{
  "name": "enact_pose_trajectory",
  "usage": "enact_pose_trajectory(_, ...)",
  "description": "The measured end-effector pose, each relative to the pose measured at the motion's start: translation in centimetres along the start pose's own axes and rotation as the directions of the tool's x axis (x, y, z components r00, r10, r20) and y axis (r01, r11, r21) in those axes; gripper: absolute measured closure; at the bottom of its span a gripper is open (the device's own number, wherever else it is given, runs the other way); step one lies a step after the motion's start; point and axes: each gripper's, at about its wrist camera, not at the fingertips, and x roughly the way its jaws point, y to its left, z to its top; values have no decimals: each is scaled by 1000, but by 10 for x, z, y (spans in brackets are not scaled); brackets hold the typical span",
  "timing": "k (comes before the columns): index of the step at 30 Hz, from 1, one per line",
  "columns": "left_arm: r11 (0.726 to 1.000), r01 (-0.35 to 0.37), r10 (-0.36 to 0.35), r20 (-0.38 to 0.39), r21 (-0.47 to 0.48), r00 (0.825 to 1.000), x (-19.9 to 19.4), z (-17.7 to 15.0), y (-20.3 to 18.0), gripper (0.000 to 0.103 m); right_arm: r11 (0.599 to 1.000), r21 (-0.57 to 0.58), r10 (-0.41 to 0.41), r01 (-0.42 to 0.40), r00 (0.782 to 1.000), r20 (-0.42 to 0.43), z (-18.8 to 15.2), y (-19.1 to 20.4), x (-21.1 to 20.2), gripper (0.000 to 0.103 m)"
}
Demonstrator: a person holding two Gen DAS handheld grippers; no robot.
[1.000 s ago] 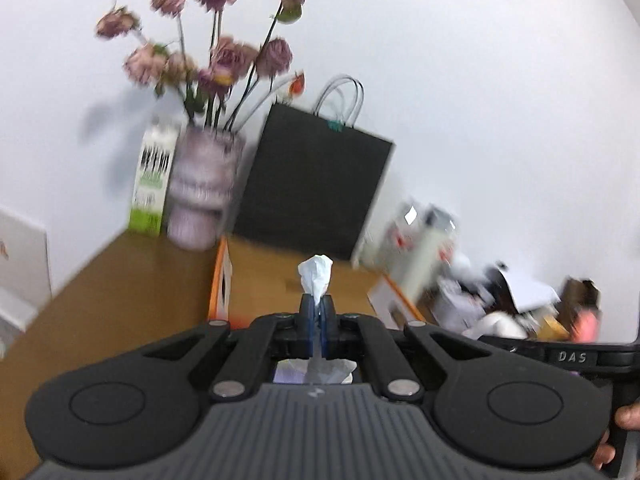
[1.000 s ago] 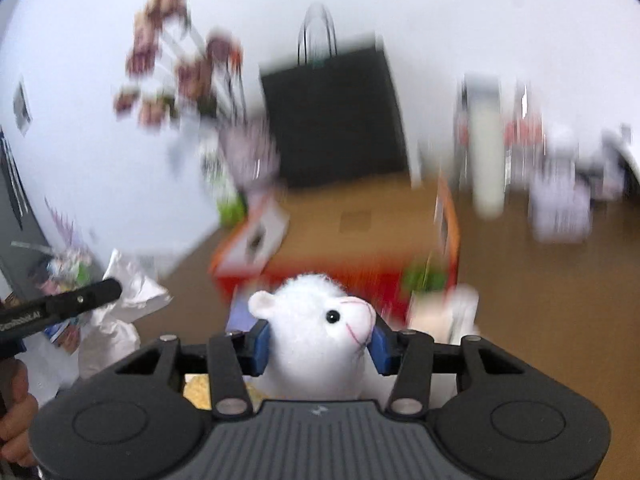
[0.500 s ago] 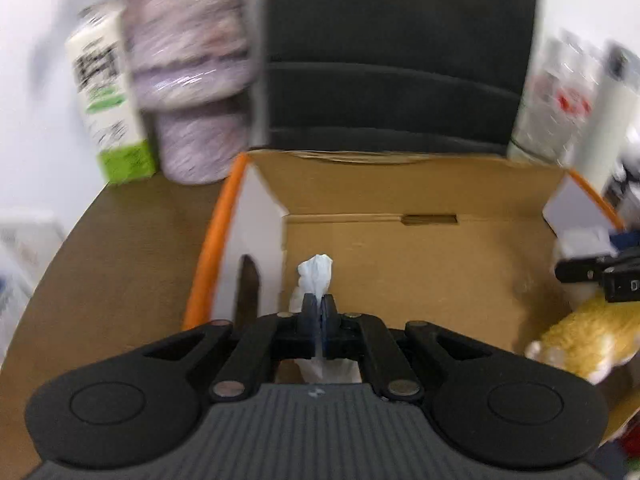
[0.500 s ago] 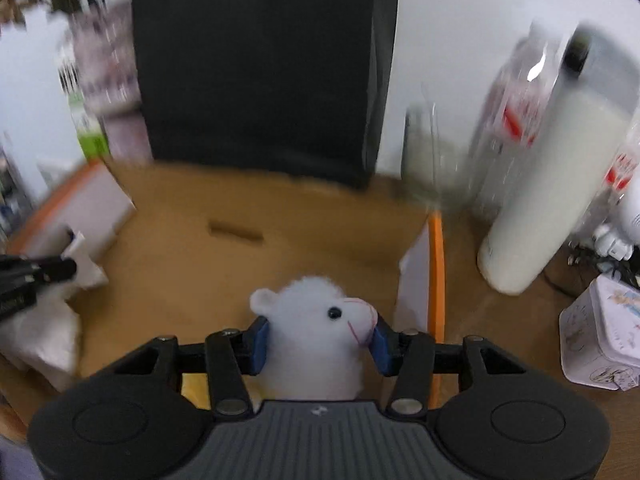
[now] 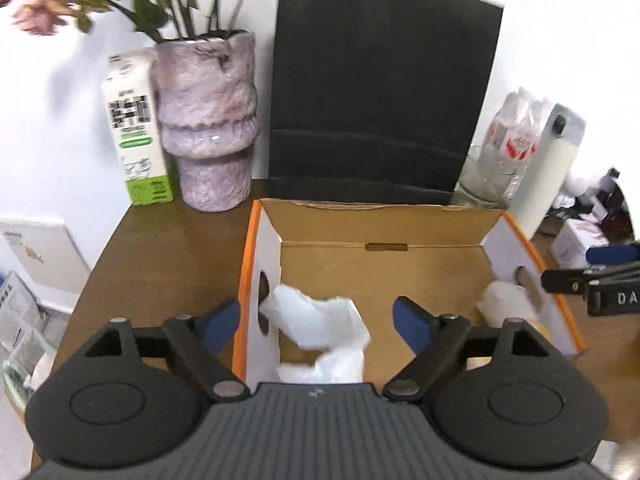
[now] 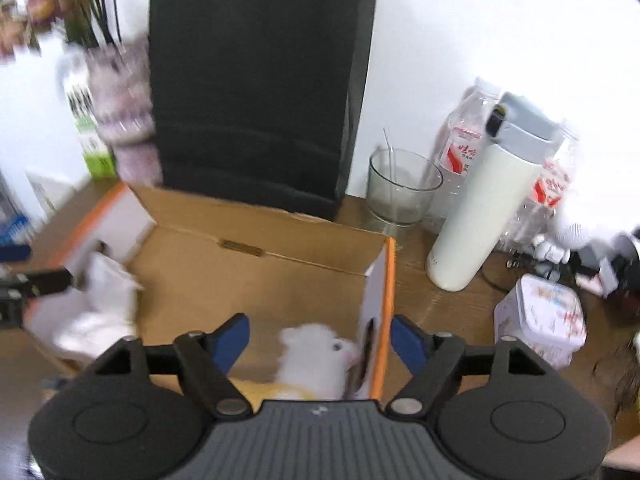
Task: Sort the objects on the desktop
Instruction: 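Carry tissue and plush sheep into the red box and open both tools, then move both open tools back over the table, then grasp the snack wrapper with the left tool while the right tool grasps the red flower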
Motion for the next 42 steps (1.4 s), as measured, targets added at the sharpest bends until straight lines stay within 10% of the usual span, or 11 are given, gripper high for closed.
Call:
enact_pose_trajectory(8,984,173,-169,104,-36,980,-103,-126,8,1,982,84,154,-169,976,153,-129,31,-83,12)
enact_pose_trajectory(16,995,41,-22,193,-92,981,-155,-276,5,1,977,132,138,-170,965,221,-297,72,-121,12)
enact_pose_trajectory(21,993,116,-116,178,9,977,-163,-301,-9,1,985,113,96,-127,964,248,-353,84,-133,12)
enact_pose_trajectory(33,988,148,-135,218,-43,967,-99,-215,6,10,973,120,155,-195,947,282,-288,58,-111,21)
enact_pose_trajectory(42,984,175,-171,100,-29,980,22,-121,-7,22,991,123,9,-45,961,276,-186,22,-39,29)
